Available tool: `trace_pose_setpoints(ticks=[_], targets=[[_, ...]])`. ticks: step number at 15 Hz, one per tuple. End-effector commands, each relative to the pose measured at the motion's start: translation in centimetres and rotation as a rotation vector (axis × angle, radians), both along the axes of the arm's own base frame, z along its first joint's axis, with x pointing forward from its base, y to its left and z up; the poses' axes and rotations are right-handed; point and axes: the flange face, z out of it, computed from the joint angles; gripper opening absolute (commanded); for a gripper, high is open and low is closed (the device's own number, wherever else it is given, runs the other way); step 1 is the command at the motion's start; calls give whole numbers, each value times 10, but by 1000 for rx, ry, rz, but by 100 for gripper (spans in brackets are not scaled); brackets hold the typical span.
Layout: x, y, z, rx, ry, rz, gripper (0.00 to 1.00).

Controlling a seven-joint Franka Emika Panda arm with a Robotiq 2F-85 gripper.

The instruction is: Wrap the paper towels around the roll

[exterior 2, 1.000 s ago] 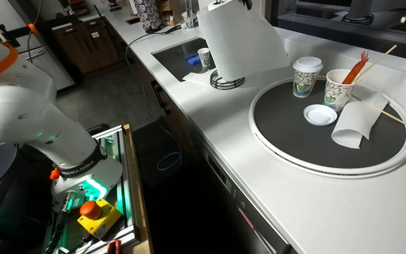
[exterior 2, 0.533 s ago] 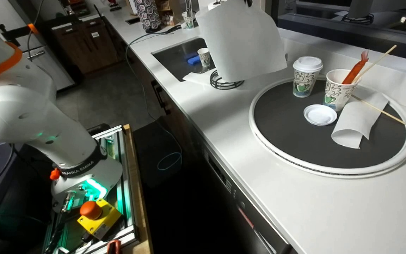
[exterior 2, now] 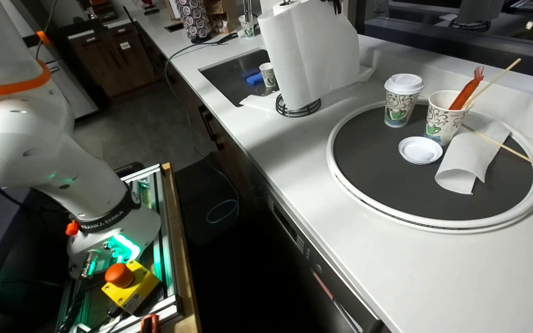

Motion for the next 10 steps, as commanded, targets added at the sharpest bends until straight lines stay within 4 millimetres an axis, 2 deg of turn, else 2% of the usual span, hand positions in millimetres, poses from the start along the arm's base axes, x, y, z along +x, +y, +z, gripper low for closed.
trace_pose_setpoints(ticks=[1, 2, 8, 10], targets=[[-1, 0, 4, 0, -4, -2, 1], [-3, -1, 8, 1, -10, -2, 0], [46, 16, 13, 28, -38, -3, 0], [61, 27, 17, 25, -43, 14, 0]])
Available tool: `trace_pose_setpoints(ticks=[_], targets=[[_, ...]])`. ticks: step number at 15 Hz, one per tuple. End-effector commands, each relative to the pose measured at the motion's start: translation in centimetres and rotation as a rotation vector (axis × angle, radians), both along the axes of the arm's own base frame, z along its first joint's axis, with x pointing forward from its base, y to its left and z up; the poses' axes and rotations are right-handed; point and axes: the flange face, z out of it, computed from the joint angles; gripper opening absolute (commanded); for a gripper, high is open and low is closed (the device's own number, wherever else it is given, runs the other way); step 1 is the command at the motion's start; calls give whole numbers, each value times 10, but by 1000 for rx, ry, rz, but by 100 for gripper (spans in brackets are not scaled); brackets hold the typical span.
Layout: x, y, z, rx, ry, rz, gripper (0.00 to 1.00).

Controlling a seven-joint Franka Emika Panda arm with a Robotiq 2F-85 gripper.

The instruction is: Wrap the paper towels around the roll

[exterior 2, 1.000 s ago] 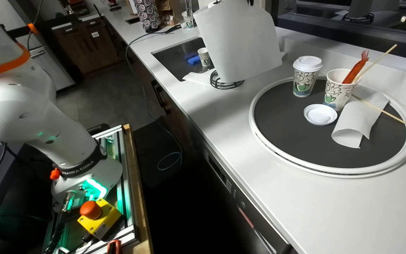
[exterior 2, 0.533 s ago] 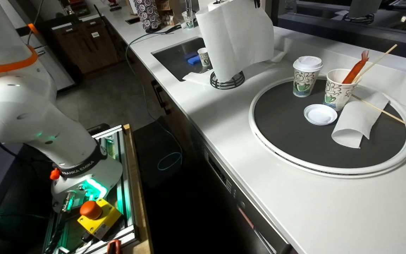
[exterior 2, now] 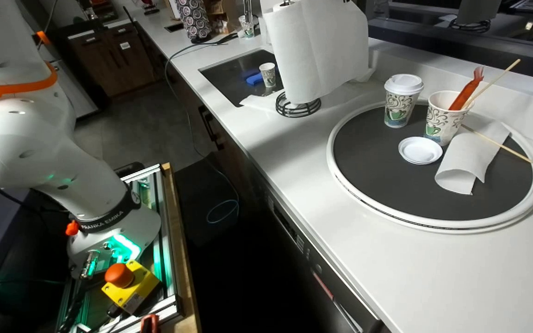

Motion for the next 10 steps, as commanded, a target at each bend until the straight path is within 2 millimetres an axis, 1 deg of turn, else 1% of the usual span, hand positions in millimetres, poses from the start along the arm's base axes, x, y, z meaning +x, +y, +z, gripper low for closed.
trace_pose_setpoints(ticks=[1, 4, 7, 8, 10], targets=[[32, 17, 3, -11, 9, 15, 0], [48, 39, -3, -37, 43, 55, 0], [56, 62, -6, -32, 92, 127, 0], [45, 52, -5, -28, 65, 93, 1], [49, 62, -6, -20, 78, 112, 1]])
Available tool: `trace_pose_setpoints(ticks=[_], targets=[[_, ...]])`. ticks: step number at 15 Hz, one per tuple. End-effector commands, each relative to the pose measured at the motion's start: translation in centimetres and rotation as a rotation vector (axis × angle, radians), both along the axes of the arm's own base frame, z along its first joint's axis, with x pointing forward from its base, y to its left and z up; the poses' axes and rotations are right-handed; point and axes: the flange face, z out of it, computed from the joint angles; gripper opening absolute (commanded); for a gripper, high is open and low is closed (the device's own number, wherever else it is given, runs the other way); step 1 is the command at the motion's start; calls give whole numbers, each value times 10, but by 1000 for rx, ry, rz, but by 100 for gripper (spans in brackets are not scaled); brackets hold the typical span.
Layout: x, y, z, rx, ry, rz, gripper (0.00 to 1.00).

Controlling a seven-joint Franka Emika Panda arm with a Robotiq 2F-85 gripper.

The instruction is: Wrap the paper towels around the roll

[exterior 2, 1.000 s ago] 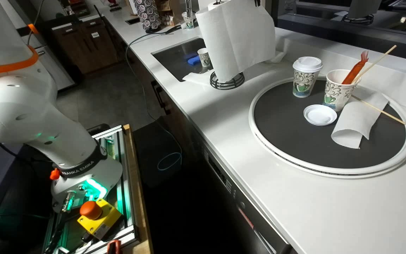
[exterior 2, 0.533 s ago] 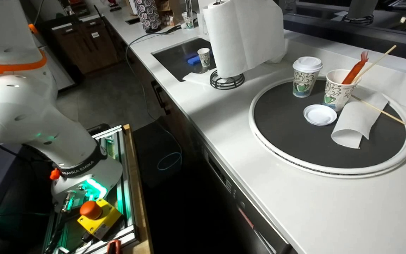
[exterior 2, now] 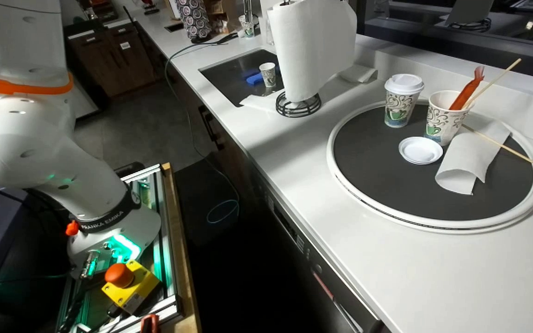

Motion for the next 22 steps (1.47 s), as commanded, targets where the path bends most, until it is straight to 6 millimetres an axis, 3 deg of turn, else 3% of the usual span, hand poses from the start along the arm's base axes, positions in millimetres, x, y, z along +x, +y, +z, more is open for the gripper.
trace_pose_setpoints(ticks=[1, 6, 15, 18, 22], targets=[[2, 2, -1, 2, 0, 2, 1], [22, 13, -7, 6, -23, 28, 0], [45, 63, -17, 16, -34, 173, 0], [37, 77, -12, 19, -11, 261, 0], [13, 86, 14, -3, 1, 492, 0]])
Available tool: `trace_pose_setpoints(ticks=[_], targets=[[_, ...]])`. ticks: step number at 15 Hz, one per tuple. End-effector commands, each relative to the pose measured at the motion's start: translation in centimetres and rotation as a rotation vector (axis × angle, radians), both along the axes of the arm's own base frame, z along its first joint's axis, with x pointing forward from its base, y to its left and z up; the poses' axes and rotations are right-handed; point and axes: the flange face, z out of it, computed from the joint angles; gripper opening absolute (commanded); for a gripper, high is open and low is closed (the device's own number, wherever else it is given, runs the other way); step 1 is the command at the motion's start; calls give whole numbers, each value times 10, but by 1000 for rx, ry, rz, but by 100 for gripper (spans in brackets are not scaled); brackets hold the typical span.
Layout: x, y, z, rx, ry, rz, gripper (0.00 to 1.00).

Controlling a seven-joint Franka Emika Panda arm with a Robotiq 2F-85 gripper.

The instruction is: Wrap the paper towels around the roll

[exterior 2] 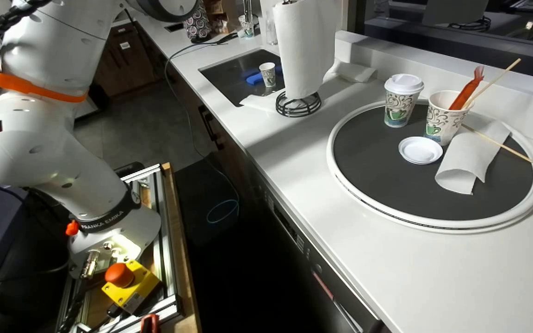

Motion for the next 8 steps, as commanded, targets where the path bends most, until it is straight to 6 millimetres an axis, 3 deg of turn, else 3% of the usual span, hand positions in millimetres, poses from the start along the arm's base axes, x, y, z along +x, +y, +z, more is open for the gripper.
trace_pose_setpoints(ticks=[1, 8], targets=[[-19, -2, 26, -26, 9, 191, 0], [-45, -14, 27, -50, 148, 423, 0]])
